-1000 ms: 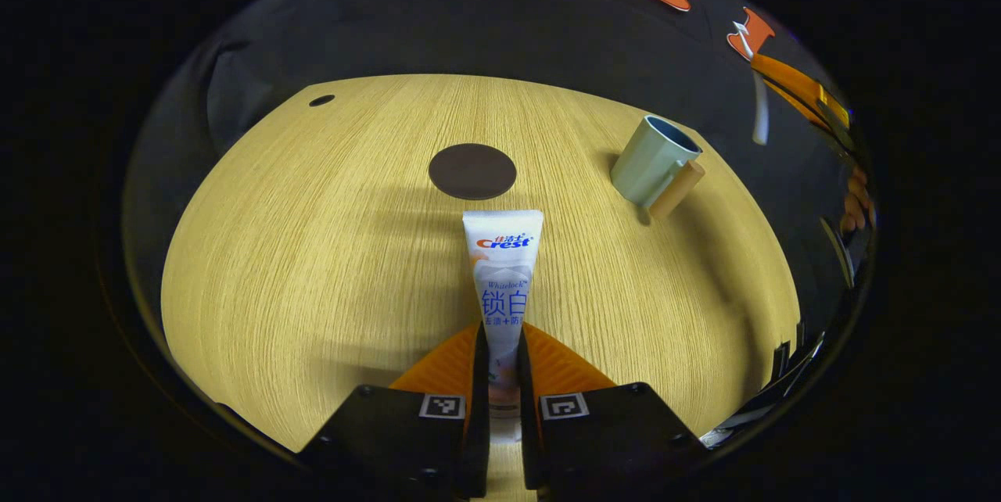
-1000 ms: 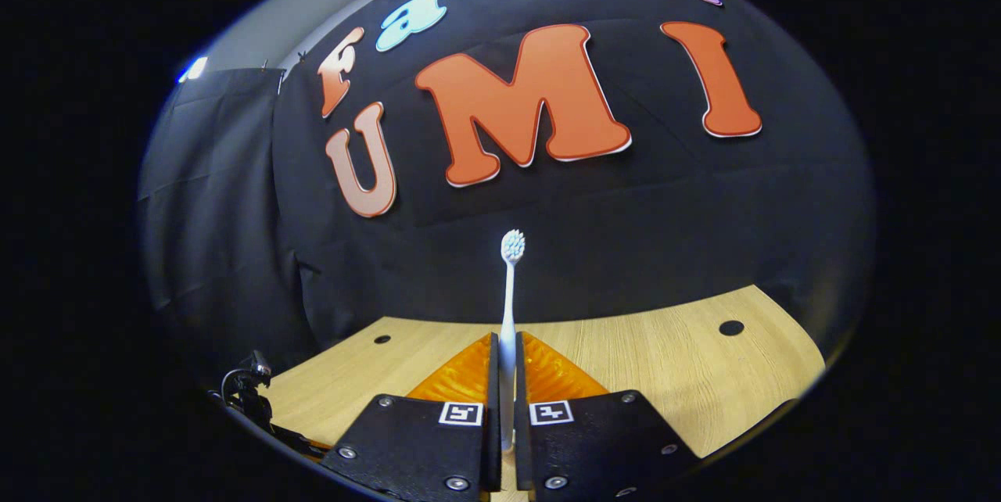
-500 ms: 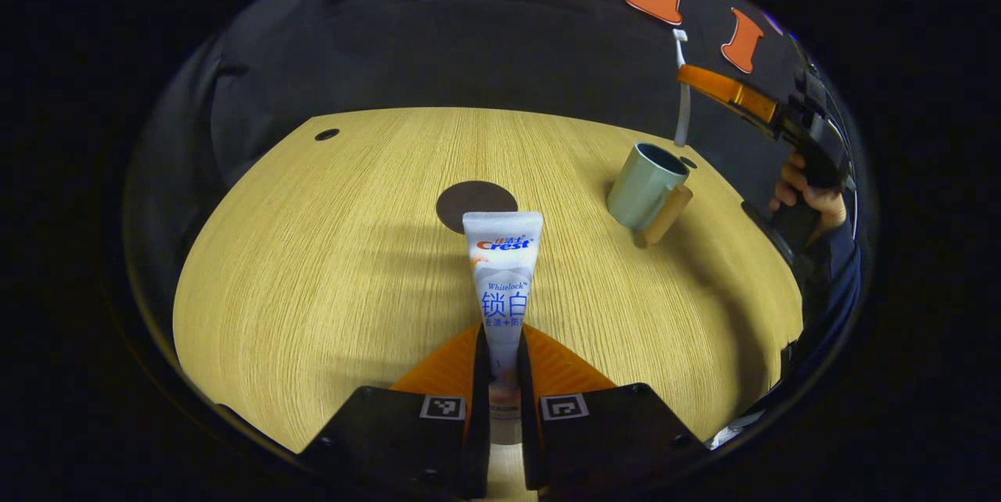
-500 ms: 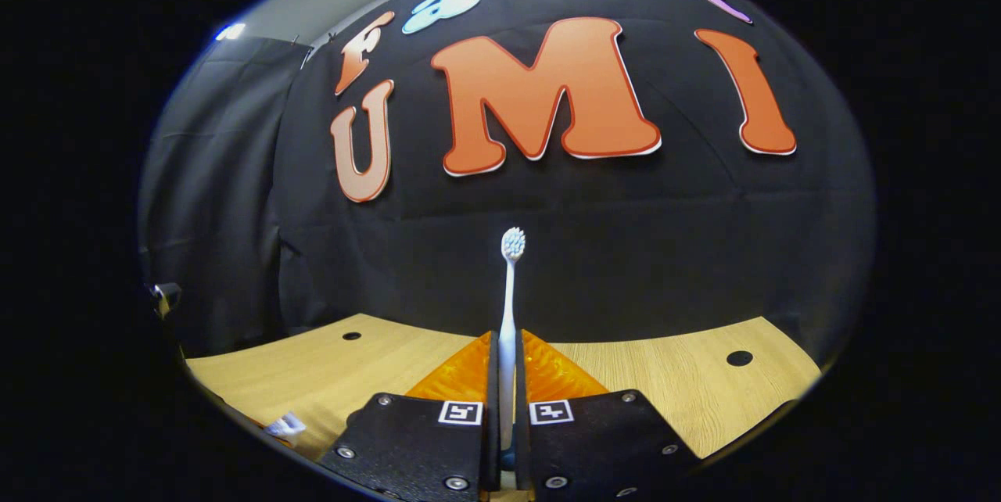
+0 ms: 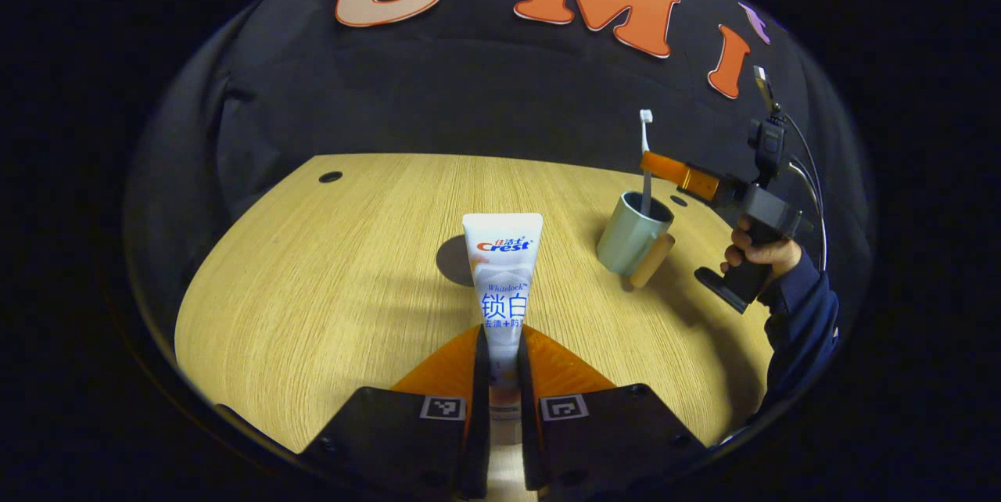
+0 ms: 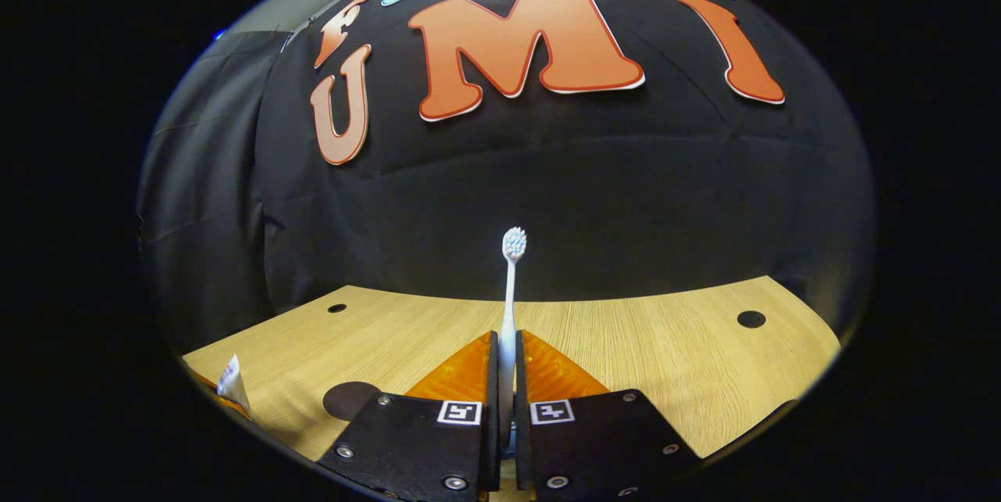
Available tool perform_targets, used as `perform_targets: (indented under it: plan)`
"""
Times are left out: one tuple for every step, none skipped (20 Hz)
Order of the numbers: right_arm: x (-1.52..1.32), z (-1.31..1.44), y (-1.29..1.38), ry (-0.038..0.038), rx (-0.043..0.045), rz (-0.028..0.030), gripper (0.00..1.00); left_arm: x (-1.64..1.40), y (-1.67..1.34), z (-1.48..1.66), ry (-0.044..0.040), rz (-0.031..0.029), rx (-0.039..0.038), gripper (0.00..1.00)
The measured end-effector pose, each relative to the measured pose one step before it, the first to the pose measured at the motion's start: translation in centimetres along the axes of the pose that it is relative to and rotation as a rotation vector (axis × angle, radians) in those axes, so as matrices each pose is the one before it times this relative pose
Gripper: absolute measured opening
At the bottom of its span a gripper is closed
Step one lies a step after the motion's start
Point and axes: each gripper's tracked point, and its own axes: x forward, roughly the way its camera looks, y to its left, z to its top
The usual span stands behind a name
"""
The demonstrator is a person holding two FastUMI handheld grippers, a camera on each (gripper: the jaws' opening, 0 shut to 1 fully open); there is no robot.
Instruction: Put the toothbrush and toothpaste on the desktop into the cup, then pick up the cup and place it on the coaster on the desktop.
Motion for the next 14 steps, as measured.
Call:
perform_targets:
  plan:
    - [0.242, -0.683, -0.249, 0.01935, 0.01373, -0.00543, 0.08, -0.08, -0.336, 0.902, -0.02547, -0.0016, 0.00378, 0.21]
    - [0.105, -0.749, -0.087, 0.02409, 0.01687, -0.00201, 0.09, -0.19, -0.256, 0.702, -0.01794, -0.00351, -0.0009, 0.21]
    - [0.032, -0.634, -0.078, 0.0233, 0.01696, -0.001, 0.09, -0.188, -0.309, 0.611, -0.01555, -0.00565, -0.00078, 0.21]
    - [-0.017, -0.605, 0.034, 0.02048, 0.0134, 0.0031, 0.1, -0.135, -0.333, 0.593, -0.0146, -0.00581, 0.00278, 0.21]
    - [-0.116, -0.221, 0.167, 0.01664, 0.01084, 0.00303, 0.1, 0.35, -0.598, 0.59, -0.01805, -0.00784, 0.00137, 0.21]
    - [-0.281, -0.101, 0.076, 0.00258, 0.0084, 0.00821, 0.11, 0.234, -0.481, 0.818, -0.02028, -0.01386, -0.00099, 0.21]
    - [-0.515, 0.299, 0.083, -0.00006, 0.00443, 0.00542, 0.11, 0.718, -0.596, 0.733, -0.02093, -0.01296, -0.00073, 0.21]
    - [-0.572, -0.093, 0.028, 0.00327, 0.00452, 0.00505, 0.12, 0.764, -0.333, 0.636, -0.0177, -0.01101, -0.00073, 0.2]
    - [-0.565, 0.048, -0.182, 0.00821, 0.00389, 0.00144, 0.13, 1.02, -0.464, 0.705, -0.02961, -0.01538, -0.00472, 0.21]
    - [-0.703, -0.007, -0.09, 0.0085, 0.00516, 0.00047, 0.2, 1.069, -0.526, 0.857, -0.02929, -0.0138, -0.00024, 0.2]
    - [-0.935, 0.137, -0.155, 0.00044, 0.00453, 0.0031, 0.23, 1.133, -0.166, 0.646, -0.03092, -0.01276, 0.00321, 0.2]
    - [-1.094, 0.116, -0.229, -0.0046, 0.00361, 0.00061, 0.32, 1.385, -0.205, 0.862, -0.03405, -0.01446, -0.00022, 0.2]
    - [-1.119, 0.204, -0.176, -0.00375, 0.00727, 0.00302, 0.37, 1.633, 0.003, 0.654, -0.03096, -0.01396, -0.00218, 0.2]
    - [-1.314, 0.25, 0.005, -0.01064, 0.00697, 0.00891, 0.46, 1.537, -0.084, 0.873, -0.03245, -0.01625, -0.00402, 0.21]
